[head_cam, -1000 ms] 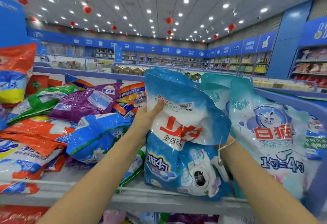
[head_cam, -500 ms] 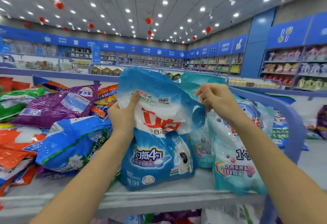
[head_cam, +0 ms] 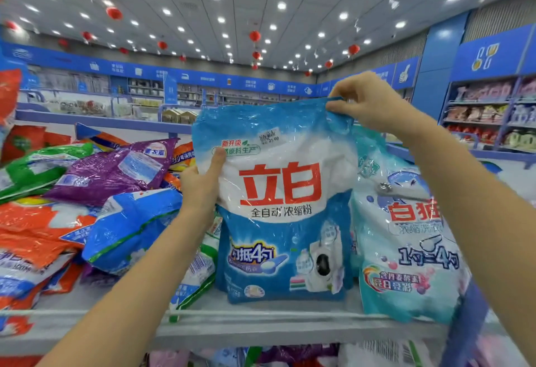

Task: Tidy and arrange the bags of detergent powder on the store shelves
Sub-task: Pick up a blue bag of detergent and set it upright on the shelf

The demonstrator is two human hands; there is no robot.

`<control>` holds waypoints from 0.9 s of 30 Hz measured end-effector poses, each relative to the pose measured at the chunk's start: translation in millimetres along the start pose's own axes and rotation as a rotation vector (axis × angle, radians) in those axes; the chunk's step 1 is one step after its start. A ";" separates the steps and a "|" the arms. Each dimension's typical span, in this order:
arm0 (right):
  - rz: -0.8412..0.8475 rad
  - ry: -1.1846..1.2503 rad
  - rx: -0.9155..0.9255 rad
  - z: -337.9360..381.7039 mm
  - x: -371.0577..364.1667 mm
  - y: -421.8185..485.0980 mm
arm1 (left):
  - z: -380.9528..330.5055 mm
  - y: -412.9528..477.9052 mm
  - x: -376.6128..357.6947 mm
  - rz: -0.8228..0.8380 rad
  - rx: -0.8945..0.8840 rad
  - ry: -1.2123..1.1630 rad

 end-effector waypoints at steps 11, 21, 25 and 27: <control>0.175 0.085 -0.091 -22.9 -18.6 -16.3 | 48.1 -24.6 -8.5 0.550 0.367 0.048; -0.043 -0.176 -0.058 -3.5 -22.2 -5.6 | 69.8 -49.3 2.2 0.790 0.293 0.283; -0.025 0.030 -0.043 -3.1 -15.2 -7.4 | 70.7 -48.7 5.9 0.655 0.231 0.213; 0.026 0.074 -0.071 -10.0 -15.8 -8.3 | 72.7 -45.7 8.5 0.612 0.220 0.250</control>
Point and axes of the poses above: each hand's wrist, its own y-axis towards the middle knuckle, its own x-axis out of the back of the hand, z = x × y, the point moved 7 cm from there along y, towards the middle knuckle, and after that the axes turned 5 degrees about z, right-handed, at the moved point
